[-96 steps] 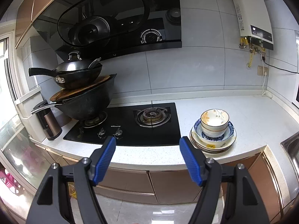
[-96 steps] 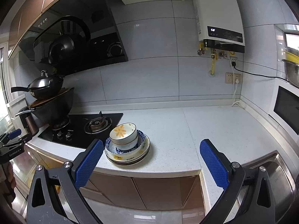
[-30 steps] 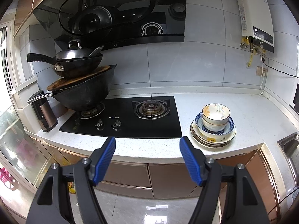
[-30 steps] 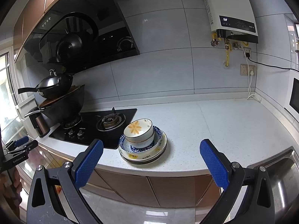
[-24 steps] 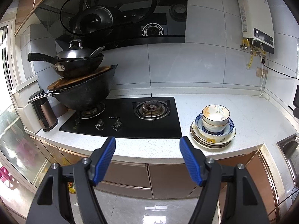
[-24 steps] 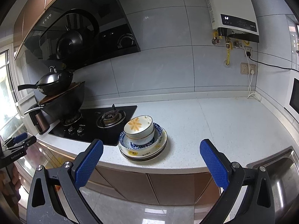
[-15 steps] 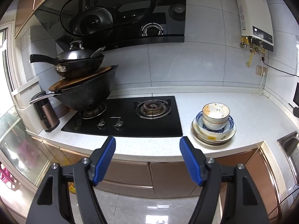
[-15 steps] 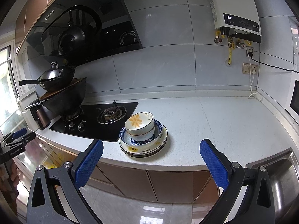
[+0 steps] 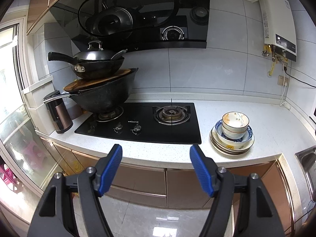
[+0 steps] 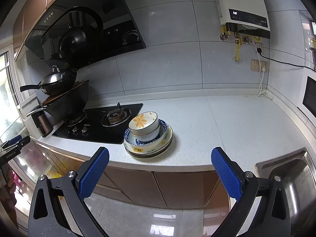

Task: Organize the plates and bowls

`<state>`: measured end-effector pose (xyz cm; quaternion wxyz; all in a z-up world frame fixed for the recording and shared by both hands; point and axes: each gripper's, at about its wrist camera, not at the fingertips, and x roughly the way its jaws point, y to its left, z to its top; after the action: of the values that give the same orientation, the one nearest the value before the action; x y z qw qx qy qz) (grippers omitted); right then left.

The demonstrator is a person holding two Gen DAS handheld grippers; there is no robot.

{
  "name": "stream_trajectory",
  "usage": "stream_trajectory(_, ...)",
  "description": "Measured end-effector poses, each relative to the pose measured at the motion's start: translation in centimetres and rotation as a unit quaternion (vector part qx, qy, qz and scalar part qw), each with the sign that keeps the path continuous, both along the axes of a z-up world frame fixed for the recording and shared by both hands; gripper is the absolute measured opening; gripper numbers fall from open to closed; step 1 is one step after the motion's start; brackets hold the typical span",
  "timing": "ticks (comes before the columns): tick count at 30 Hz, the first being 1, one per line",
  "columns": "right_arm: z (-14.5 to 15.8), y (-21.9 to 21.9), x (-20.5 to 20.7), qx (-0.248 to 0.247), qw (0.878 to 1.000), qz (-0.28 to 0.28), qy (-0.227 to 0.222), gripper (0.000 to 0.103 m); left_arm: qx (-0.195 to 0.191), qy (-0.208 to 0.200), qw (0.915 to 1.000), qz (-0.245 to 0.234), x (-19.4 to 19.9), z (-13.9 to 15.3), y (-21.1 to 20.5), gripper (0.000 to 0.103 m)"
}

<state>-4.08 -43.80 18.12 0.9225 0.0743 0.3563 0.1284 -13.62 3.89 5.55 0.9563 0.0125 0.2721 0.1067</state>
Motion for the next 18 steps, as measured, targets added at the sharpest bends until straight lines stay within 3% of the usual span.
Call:
stream_trajectory(12,0.0,-0.6,-0.9,-0.002,1.0,-0.013,0.007,0.102,-0.001,0.0,1.0,-0.006,0.0,0.4,-0.4,0.07)
stream_trajectory(18,0.3,-0.5,-1.2,-0.007,1.0,-0.013,-0.012,0.102,-0.002,0.002,1.0,-0.005,-0.1,0.2,-0.6,0.07)
